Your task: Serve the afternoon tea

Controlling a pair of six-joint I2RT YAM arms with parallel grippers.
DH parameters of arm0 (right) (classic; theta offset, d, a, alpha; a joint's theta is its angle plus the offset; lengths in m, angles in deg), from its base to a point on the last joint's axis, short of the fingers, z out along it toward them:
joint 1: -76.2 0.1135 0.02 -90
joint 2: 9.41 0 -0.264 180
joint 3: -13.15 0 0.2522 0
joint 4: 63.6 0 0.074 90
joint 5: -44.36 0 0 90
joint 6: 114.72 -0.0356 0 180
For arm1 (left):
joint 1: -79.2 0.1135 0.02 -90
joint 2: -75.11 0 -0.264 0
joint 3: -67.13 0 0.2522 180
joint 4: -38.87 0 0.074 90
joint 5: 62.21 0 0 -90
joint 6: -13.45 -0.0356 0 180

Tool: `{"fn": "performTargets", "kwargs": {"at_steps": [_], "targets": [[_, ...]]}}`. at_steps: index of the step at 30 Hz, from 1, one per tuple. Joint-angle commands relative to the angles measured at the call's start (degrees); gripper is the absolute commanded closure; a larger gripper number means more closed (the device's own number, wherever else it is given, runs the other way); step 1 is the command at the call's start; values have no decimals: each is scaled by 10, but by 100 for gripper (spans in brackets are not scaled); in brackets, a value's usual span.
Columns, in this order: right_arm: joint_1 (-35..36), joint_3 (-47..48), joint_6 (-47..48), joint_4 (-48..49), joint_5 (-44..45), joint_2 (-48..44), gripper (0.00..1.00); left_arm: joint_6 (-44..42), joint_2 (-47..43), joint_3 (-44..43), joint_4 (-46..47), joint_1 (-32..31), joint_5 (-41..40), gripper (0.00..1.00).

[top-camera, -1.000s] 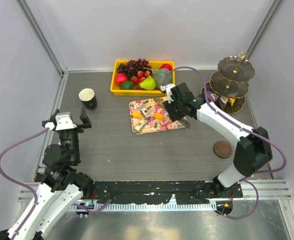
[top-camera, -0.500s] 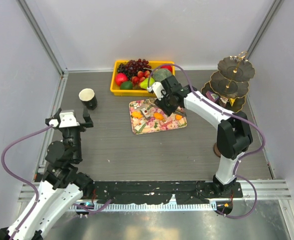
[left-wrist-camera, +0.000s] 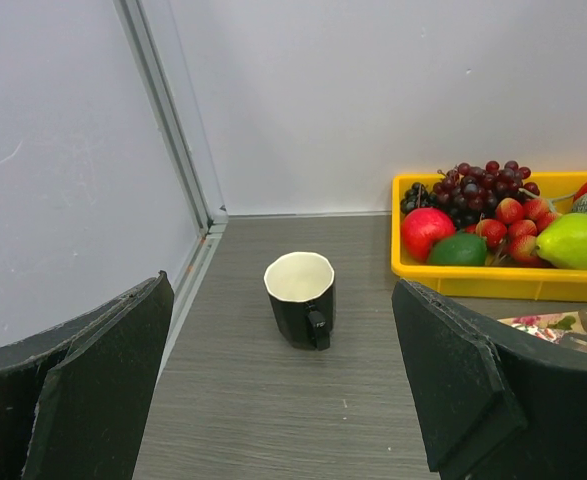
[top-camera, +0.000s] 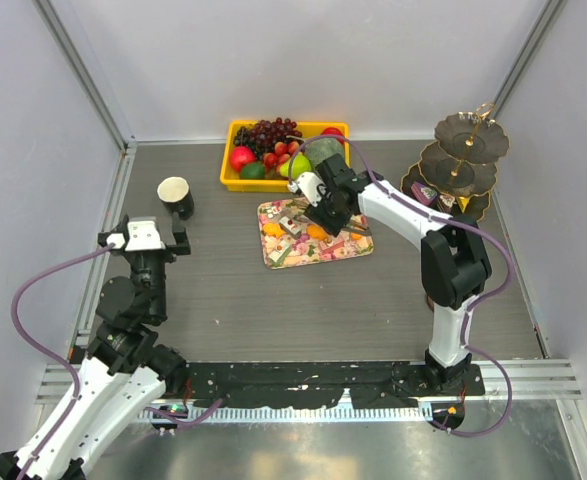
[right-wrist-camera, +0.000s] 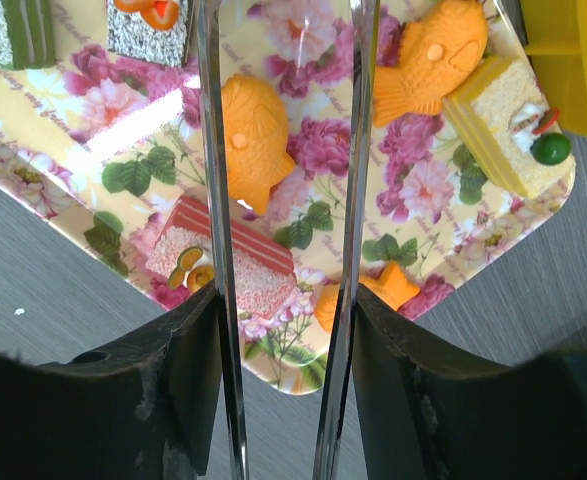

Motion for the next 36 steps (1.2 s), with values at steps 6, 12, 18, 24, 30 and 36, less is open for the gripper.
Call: {"fn": "performTargets", "kwargs": {"at_steps": [6,12,18,24,30,36], "targets": [[0,61,36,1,-23,31,45,-1,9,-15,14,1,10,1],[0,105,47,-27,-42,68,45,-1,9,-14,14,0,11,1],[0,132,51,-59,-44,91,50,-1,7,-14,14,-1,13,1],[0,118,35,-80,-37,65,66,2,6,-14,14,-1,16,1],[-1,58,21,-69,-18,-3,86,2,0,-15,12,-1,17,1],[0,19,2,-68,12,-68,94,4,-4,-16,11,-1,17,1]]}}
